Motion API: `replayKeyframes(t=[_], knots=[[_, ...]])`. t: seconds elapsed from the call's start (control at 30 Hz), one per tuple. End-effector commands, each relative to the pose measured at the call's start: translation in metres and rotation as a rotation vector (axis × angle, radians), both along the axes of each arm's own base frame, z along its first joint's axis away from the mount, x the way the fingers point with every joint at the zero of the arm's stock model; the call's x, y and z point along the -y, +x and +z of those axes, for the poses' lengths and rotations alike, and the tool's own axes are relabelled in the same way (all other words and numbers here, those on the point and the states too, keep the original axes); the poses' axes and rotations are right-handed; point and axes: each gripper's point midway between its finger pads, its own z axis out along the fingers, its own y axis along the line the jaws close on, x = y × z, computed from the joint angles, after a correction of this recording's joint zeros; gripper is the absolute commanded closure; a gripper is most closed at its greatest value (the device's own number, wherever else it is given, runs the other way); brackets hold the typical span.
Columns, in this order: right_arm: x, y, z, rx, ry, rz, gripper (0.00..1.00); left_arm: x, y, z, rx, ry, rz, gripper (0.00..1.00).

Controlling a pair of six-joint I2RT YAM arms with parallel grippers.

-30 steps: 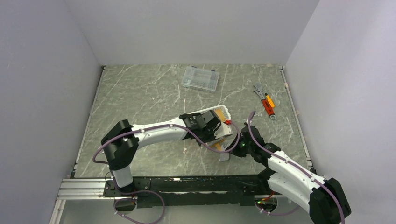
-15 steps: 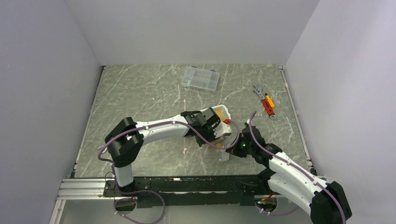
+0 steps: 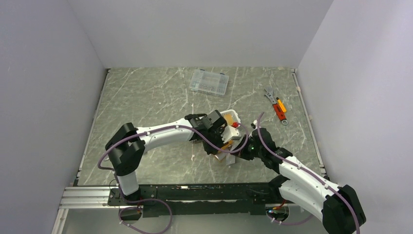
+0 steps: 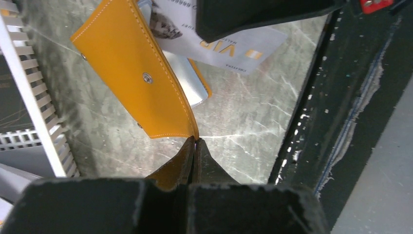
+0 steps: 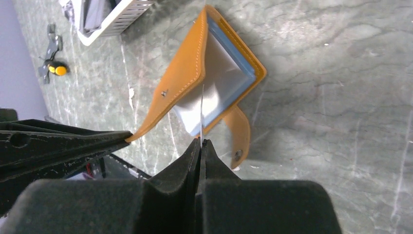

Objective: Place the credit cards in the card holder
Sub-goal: Open the card holder at the center of the board.

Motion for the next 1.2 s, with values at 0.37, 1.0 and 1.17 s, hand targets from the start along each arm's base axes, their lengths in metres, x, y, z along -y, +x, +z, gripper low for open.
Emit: replayKeyframes(t=[0.37, 1.0, 1.17], knots=[[-0.05, 0.012, 0.044, 0.14, 0.144, 0.19, 1.0, -0.012, -0.026, 0.016, -0.228, -0.161, 0.06, 0.68], [-0.074, 0.014, 0.049, 0.154, 0.11, 0.253, 1.0, -0.013, 0.01, 0.033, -0.134, -0.146, 0.126, 0.29], [-0.082, 0.015, 0.052, 0.155, 0.106, 0.275, 1.0, -0.018, 0.018, 0.032, -0.087, -0.123, 0.143, 0.3]])
